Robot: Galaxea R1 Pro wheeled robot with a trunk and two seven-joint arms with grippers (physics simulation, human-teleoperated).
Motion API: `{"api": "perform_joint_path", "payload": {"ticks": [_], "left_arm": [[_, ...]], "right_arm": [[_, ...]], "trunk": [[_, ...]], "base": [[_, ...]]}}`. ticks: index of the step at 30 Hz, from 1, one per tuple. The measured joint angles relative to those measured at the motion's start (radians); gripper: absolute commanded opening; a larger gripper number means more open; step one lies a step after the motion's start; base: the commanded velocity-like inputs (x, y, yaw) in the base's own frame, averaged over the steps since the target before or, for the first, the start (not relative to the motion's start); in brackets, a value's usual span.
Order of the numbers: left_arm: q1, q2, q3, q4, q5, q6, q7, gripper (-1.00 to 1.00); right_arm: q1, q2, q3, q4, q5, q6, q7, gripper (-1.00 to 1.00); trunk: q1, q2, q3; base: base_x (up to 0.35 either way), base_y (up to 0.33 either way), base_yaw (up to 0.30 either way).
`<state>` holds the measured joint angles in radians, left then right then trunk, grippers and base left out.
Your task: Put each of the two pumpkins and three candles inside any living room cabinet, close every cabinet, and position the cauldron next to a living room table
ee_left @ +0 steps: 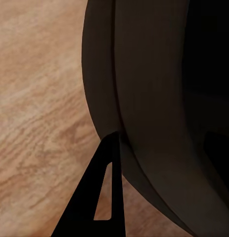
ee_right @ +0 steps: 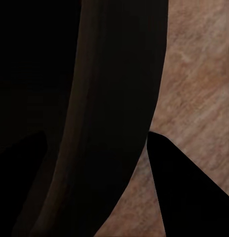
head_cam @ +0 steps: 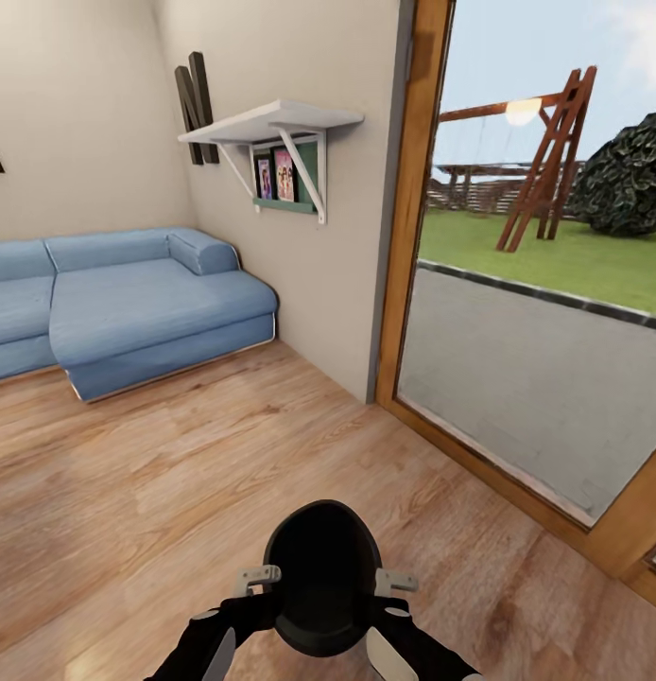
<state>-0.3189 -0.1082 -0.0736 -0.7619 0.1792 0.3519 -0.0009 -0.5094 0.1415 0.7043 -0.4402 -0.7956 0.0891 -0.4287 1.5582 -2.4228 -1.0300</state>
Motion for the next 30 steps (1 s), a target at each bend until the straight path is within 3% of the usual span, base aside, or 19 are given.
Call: {"api": "perform_joint_path", "payload": {"ticks": [5,9,30], "left_arm": [[0.000,0.000,0.000,0.000,0.001,0.000,0.000,-1.00],[0.000,0.000,0.000,0.000,-0.002,0.000,0.000,-1.00],[0.000,0.000,0.000,0.000,-0.003,0.000,0.000,-1.00]], "right_arm": [[0.000,0.000,0.000,0.000,0.000,0.000,0.000,-1.00],[0.000,0.001,-0.001,0.002,0.001,0.000,0.001,-1.00],[0.000,0.001,-0.001,0.003,0.001,0.001,0.000,-1.00]], "trunk": [[-0.019,0.035,0.016],[-0.019,0.035,0.016],[-0.019,0.035,-0.005]], "base": [[0.000,0.000,0.000],[0.000,0.000,0.021],[0.000,0.000,0.197]]}}
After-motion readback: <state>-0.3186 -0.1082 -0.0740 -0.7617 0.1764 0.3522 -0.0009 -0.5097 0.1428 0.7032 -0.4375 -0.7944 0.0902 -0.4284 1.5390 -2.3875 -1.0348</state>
